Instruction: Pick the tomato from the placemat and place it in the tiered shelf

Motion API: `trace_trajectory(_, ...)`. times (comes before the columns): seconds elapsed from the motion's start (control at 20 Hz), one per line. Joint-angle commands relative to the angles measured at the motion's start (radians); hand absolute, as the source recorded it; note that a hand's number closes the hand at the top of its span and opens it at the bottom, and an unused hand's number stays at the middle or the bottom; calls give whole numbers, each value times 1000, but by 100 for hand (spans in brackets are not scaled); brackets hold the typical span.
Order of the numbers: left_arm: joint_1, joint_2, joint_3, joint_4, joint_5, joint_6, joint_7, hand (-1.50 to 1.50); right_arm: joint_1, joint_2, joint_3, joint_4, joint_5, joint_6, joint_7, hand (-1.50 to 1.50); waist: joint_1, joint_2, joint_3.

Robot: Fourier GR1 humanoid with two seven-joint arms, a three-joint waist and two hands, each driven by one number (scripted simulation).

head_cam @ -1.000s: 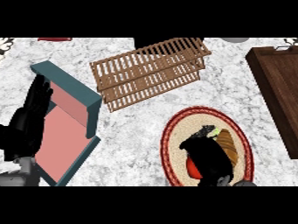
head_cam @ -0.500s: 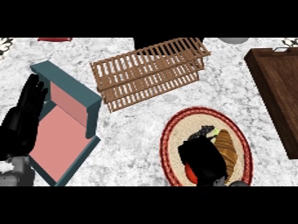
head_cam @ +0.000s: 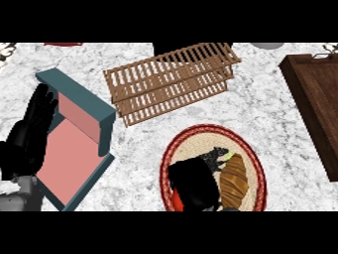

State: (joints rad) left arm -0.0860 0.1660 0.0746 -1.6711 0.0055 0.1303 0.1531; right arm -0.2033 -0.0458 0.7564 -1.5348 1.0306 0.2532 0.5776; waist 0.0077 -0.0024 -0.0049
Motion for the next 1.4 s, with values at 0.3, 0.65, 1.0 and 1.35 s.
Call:
trace_trajectory(0.3,6,-13,-15,-4,-29,16,7,0,-104,45,39,-395,-231,-118,294,150,-9,-2,5)
trace_trajectory(0.65,-4,-31,-29,-39,-28,26,59,0,-314,46,6,-542,-150,-178,624,150,-8,-4,4)
trace_trajectory(1.0,-31,-1,-8,-7,-24,-6,31,0,-528,45,-265,-484,-229,-16,627,150,-4,1,4)
trace_trajectory(1.35,10,-76,-59,-8,-75,45,-6,0,-451,28,-371,-281,-181,-173,364,150,-3,4,5)
